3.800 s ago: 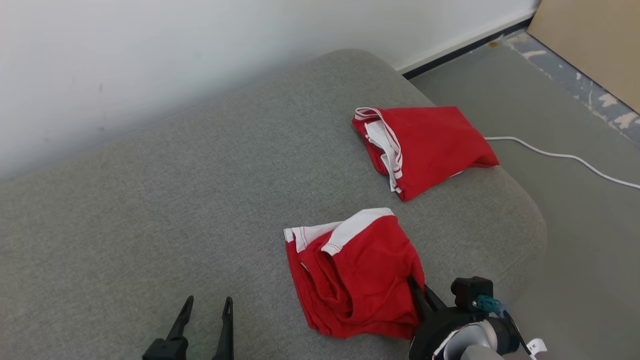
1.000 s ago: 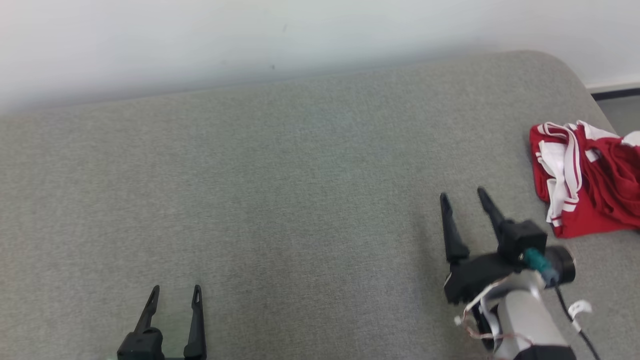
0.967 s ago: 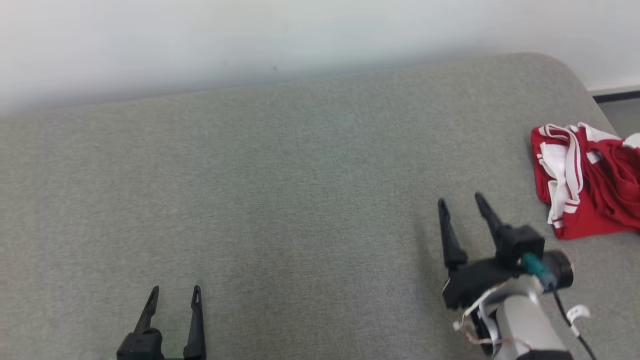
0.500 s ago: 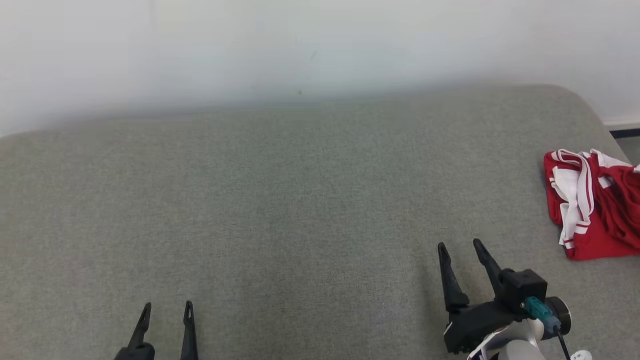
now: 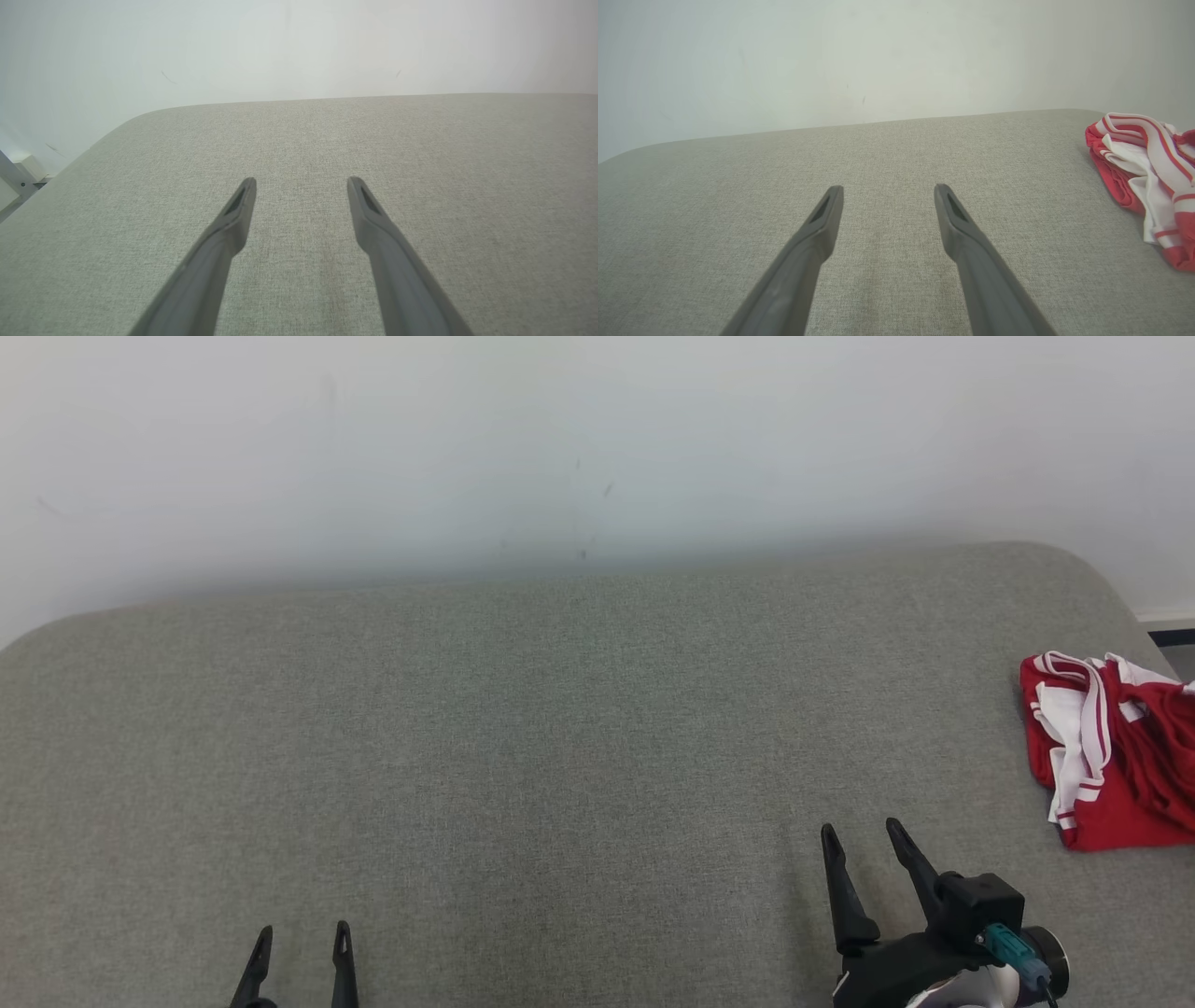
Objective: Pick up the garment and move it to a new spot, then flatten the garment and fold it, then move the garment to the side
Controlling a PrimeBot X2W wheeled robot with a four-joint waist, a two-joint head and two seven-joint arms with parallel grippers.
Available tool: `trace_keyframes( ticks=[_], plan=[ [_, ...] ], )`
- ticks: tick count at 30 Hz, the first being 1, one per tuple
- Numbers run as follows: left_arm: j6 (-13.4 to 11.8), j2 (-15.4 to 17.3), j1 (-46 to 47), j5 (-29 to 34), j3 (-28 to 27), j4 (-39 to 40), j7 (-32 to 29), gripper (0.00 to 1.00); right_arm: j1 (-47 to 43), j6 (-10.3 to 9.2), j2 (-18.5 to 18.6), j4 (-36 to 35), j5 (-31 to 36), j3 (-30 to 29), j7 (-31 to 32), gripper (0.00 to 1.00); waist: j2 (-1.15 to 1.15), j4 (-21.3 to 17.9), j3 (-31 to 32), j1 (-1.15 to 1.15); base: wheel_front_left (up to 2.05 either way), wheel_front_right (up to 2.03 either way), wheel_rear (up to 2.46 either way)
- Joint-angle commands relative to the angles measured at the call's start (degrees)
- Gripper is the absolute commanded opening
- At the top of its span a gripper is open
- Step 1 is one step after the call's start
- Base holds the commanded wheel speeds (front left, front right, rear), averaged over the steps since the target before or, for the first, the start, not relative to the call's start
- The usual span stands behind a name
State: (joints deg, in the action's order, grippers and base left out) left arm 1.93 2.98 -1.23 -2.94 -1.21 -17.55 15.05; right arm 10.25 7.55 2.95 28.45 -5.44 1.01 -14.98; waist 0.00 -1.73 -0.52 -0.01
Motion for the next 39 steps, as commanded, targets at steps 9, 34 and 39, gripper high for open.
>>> trace_keyframes(
  ticks=[9,34,39],
  plan=[
    [0.05,-0.12,-1.78,-0.08,-1.07,0.19,0.15,1.0,-2.6,-0.16,-0.1,-0.19,0.84,-0.38,-0.23,1.0,0.0,-0.24,1.78,0.01,0.0,0.0,0.0],
    [1.25,-0.12,-3.81,-3.54,-1.82,-1.36,0.15,1.0,-5.51,-0.16,-0.11,-1.47,3.47,-1.52,-0.23,1.0,0.0,-1.04,4.14,0.01,0.0,0.0,0.0],
    [1.13,-0.13,-3.73,-3.61,-1.77,-1.27,0.15,1.0,-5.19,-0.16,-0.1,-1.97,3.91,-0.85,-0.23,1.0,0.0,-0.95,3.5,0.01,0.0,0.0,0.0]
  ],
)
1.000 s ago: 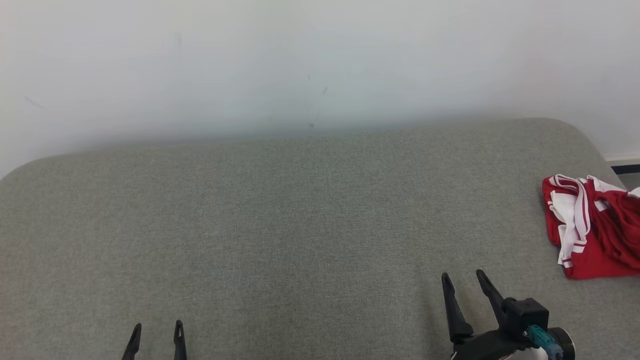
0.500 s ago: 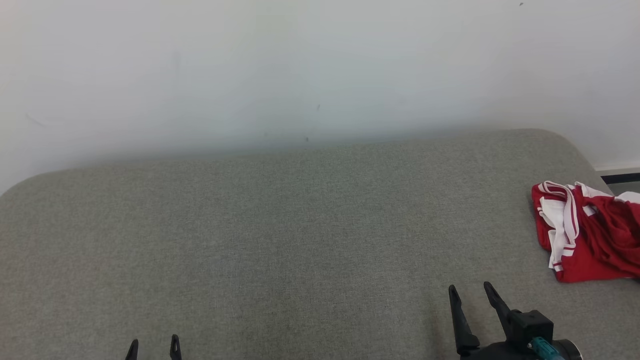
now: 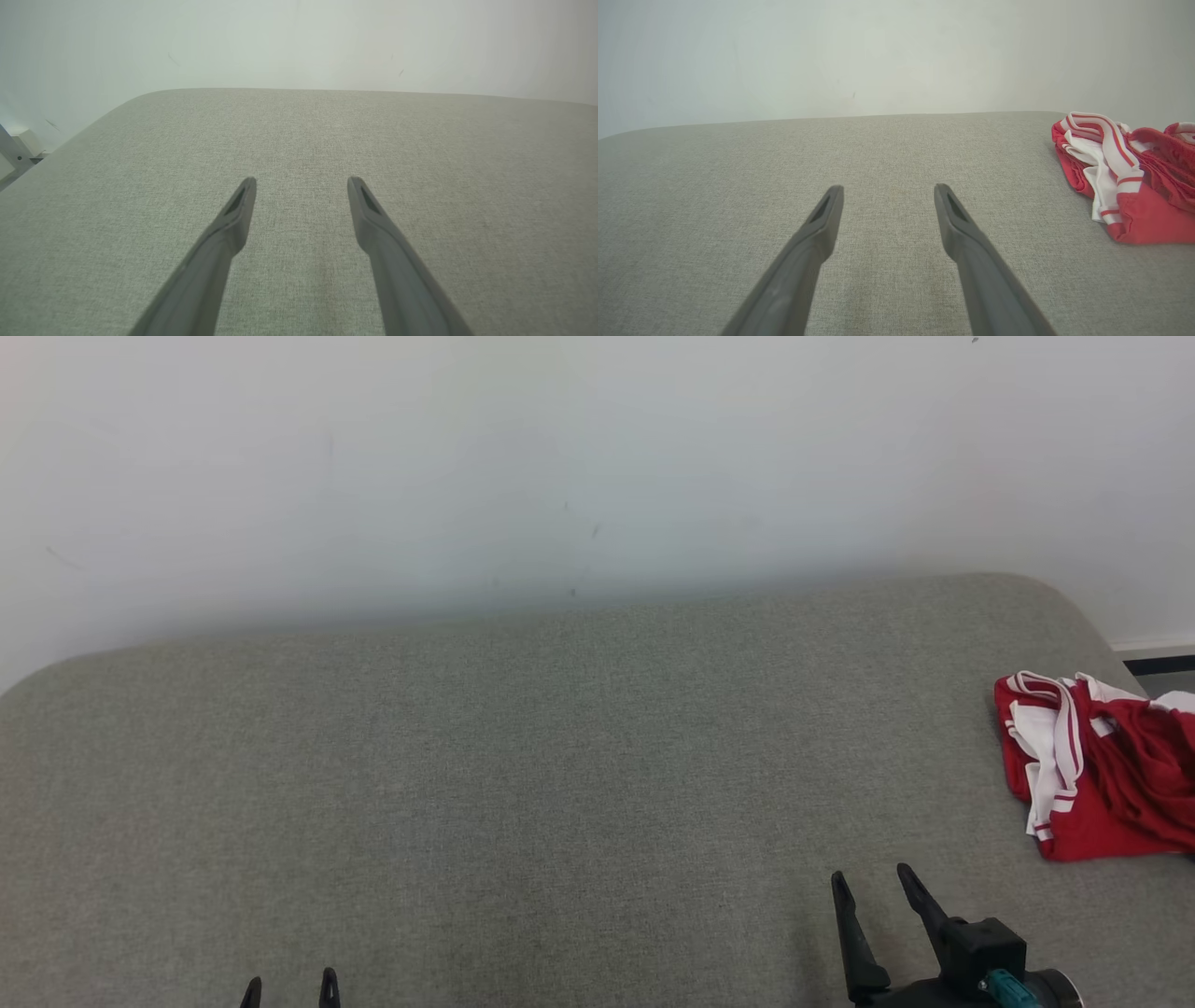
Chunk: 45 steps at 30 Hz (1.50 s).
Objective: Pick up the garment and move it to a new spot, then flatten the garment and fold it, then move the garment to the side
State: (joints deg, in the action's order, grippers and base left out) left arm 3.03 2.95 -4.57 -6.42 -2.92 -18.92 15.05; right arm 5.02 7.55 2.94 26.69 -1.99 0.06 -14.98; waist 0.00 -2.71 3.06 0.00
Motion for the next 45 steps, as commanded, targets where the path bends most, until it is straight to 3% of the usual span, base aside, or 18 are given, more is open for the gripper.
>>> trace_keyframes(
  ticks=[1,45],
  plan=[
    [0.03,-0.09,-0.37,-0.27,0.02,-0.06,0.15,1.0,0.11,-0.16,-0.09,-0.31,0.8,0.35,-0.23,1.0,0.0,0.05,-0.19,0.0,0.0,0.0,0.0],
    [0.62,-0.08,0.09,-2.1,0.18,-1.04,0.15,1.0,0.61,-0.16,-0.08,0.14,-0.25,2.19,-0.23,1.0,0.0,1.04,-1.42,0.0,0.0,0.0,0.0]
  ],
)
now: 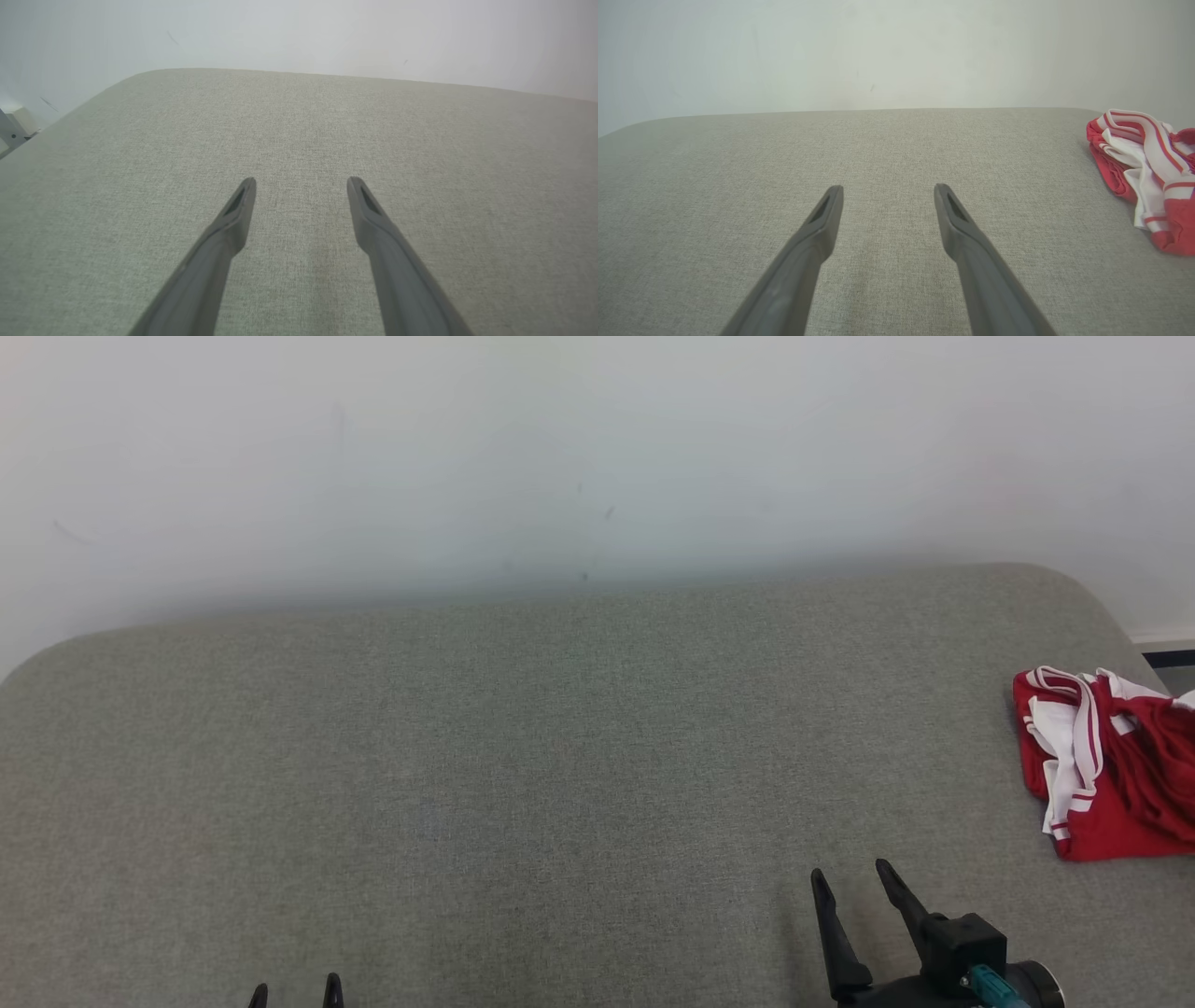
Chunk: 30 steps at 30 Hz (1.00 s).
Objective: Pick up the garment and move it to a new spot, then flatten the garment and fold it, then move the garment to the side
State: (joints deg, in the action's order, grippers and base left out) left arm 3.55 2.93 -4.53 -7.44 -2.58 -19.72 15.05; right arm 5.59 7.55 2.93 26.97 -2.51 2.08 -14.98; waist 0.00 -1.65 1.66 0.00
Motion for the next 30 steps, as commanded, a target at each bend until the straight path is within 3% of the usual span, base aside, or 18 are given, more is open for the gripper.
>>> trace_keyframes(
  ticks=[1,2,8,30],
  plan=[
    [0.49,-0.04,0.14,-2.32,-0.22,-0.35,0.15,1.0,-0.06,-0.16,-0.06,-0.17,0.26,0.18,-0.23,1.0,0.0,-0.03,-0.04,0.0,0.0,0.0,0.0],
    [0.56,-0.02,0.04,-2.52,-0.05,-0.3,-0.01,0.0,0.01,0.0,-0.03,-0.12,0.05,0.17,0.0,0.0,0.0,-0.02,-0.04,0.0,0.0,0.0,0.0],
    [0.59,-0.29,0.12,-3.79,-0.14,-2.93,-0.67,0.0,-1.56,0.0,-0.05,2.39,-1.13,-0.2,0.9,0.0,0.0,-0.01,-0.07,0.0,0.0,0.0,0.0],
    [1.5,-0.2,3.11,-25.65,-1.07,-0.46,-6.2,0.0,-0.92,-0.02,-0.05,-1.97,-25.07,-2.35,6.35,0.0,0.0,0.27,-0.36,0.0,0.0,0.0,0.0]
  ],
)
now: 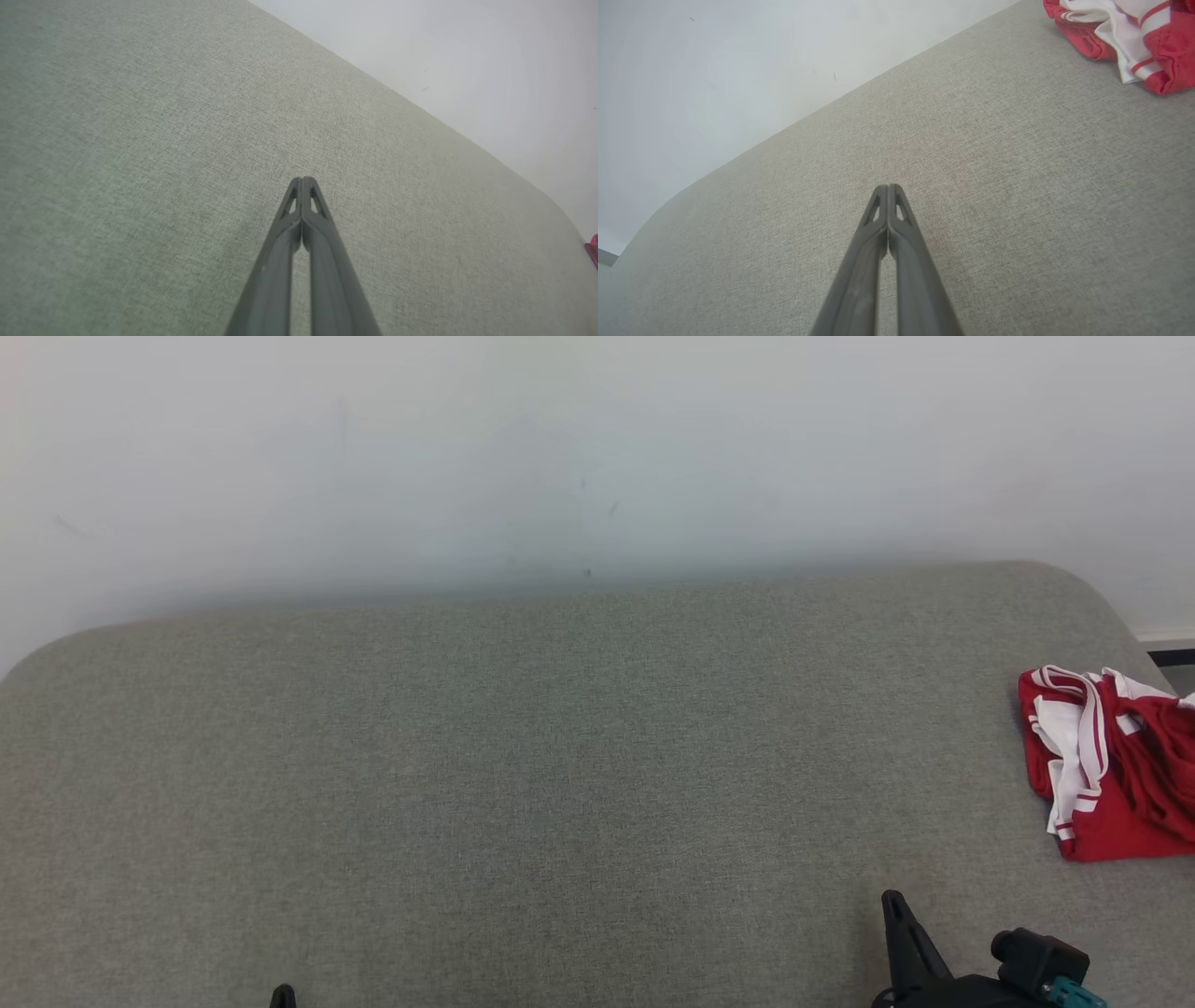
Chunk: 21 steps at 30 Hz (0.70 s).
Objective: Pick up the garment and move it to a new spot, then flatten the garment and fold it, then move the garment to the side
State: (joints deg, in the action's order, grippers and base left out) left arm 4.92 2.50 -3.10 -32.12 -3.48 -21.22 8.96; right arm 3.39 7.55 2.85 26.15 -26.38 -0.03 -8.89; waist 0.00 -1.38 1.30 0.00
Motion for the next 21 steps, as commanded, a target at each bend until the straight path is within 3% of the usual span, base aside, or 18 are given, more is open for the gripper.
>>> trace_keyframes(
  ticks=[1,21],
  plan=[
    [0.16,0.23,1.82,-1.91,-0.21,1.15,-0.35,0.0,1.32,-0.02,0.03,-1.34,-2.21,-0.33,0.49,0.0,0.0,0.01,-0.01,0.0,0.0,0.0,0.0],
    [0.91,0.31,4.2,-18.9,-1.08,2.99,-4.76,0.0,1.99,-0.04,0.03,-4.58,-20.77,-2.15,4.85,0.0,0.0,0.29,-0.3,0.0,0.0,0.0,0.0]
  ],
)
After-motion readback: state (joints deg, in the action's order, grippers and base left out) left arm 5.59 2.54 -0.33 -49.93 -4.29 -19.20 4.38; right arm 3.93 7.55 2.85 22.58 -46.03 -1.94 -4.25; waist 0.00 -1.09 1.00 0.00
